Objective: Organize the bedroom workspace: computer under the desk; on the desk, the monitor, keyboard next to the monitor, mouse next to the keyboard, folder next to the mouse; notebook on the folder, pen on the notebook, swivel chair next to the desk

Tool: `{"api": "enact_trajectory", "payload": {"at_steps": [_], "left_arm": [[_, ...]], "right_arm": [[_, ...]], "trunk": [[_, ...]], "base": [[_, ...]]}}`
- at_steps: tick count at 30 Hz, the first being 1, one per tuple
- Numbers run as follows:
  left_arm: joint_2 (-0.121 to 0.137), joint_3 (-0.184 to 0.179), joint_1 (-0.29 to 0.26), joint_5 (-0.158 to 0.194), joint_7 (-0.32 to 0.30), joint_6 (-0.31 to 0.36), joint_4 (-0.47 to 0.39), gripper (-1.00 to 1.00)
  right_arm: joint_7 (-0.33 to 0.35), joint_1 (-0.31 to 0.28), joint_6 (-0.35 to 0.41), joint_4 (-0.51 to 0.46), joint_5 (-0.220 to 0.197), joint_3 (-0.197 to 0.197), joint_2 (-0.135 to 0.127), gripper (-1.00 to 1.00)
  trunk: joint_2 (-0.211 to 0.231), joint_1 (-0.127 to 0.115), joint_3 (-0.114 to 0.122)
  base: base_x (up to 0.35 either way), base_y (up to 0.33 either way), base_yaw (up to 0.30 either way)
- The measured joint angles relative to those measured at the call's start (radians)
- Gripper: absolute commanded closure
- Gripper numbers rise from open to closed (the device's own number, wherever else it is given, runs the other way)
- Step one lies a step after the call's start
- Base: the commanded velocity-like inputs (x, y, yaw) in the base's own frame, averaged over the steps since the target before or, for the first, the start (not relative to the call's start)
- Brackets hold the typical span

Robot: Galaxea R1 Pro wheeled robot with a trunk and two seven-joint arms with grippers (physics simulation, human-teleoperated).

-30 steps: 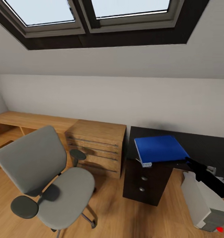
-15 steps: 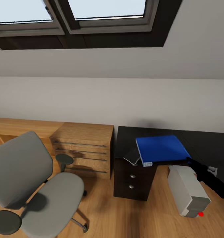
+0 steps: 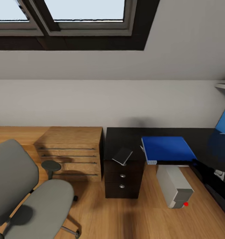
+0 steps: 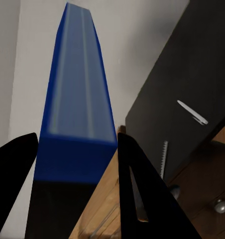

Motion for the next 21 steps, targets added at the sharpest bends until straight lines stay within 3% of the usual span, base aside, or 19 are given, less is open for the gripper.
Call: {"api": "enact_trajectory", "payload": {"at_steps": [8,21], "left_arm": [[0.000,0.000,0.000,0.000,0.000,0.000,0.001,-1.00],[0.000,0.000,0.000,0.000,0.000,0.000,0.000,-1.00]], "right_arm": [[-0.025,0.000,-0.049,0.003,-0.001,-0.003,0.008,1.00],[-0.019,0.000,-0.065,0.070,-0.004,-0.003,0.006,1.00]], "trunk": [[0.056,-0.031,0.031],[0.056,-0.031,0.033]], "base": [[0.000,0.000,-0.113],[0.000,0.000,-0.008]]}}
